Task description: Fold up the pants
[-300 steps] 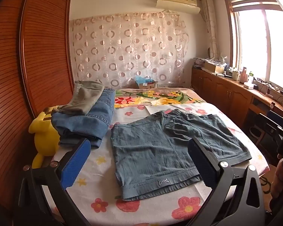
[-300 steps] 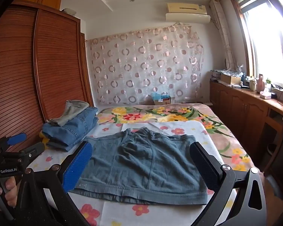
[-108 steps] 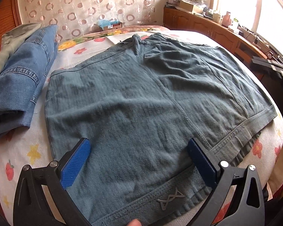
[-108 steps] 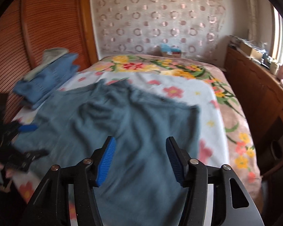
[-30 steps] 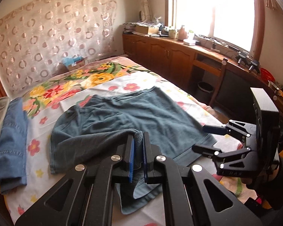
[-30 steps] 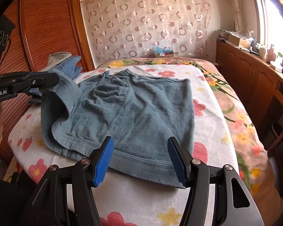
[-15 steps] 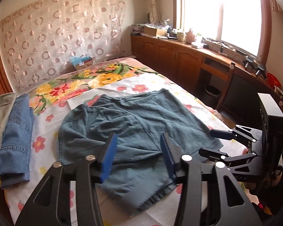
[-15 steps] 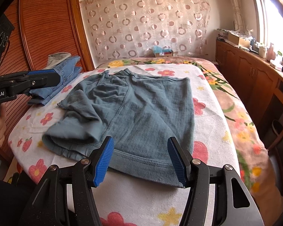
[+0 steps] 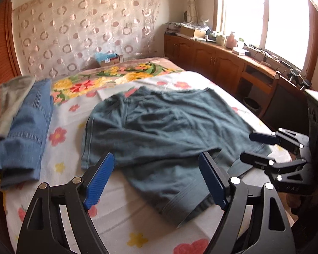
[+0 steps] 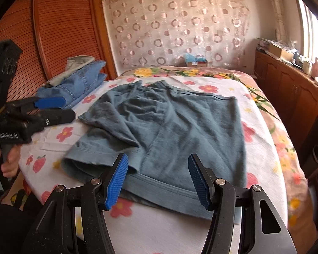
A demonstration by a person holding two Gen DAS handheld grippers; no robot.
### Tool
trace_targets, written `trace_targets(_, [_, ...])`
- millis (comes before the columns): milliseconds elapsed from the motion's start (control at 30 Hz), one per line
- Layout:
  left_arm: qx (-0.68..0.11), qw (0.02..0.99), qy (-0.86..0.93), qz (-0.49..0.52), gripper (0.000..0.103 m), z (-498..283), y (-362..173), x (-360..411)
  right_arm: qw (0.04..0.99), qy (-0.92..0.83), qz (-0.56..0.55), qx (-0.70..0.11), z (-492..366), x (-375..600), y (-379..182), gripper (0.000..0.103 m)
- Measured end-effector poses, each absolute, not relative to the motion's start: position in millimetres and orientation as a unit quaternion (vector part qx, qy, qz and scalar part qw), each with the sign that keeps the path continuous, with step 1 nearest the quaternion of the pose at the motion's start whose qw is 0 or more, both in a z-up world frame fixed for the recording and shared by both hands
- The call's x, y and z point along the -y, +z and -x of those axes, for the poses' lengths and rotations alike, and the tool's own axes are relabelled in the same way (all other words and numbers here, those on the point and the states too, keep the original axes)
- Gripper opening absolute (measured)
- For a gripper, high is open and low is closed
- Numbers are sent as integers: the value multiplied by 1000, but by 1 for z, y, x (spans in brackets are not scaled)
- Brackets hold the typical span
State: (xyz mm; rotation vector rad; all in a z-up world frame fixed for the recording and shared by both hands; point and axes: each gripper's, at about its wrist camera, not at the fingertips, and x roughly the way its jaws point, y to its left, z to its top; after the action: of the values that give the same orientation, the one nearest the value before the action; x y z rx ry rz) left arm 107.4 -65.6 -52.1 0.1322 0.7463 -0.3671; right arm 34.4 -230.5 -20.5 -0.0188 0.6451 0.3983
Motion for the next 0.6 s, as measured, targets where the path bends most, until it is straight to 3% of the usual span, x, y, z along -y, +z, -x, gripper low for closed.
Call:
trace_targets(67, [-366, 912, -174, -64, 83, -106, -58, 61, 926, 202, 9, -319, -40, 227, -23, 60])
trace_targets(133, [-369, 911, -172, -60, 83, -105, -61, 58, 922, 211, 8, -324, -46, 222, -27, 52])
trace_targets(400, [-379, 908, -168, -55, 83, -104, -73, 54, 902, 237, -11, -360, -74, 215, -42, 38])
trace_targets(467, [-380, 908, -166, -55, 83, -104, -75, 54, 897, 249, -14, -364, -76, 211, -41, 20])
trace_targets(533, [-381, 908, -166, -55, 83, -103, -76, 54, 897, 256, -12, -362, -75, 209, -39, 10])
trace_targets(600, [-380, 908, -166, -55, 83, -103, -76, 54, 900, 260, 1, -350, -69, 208, -32, 9])
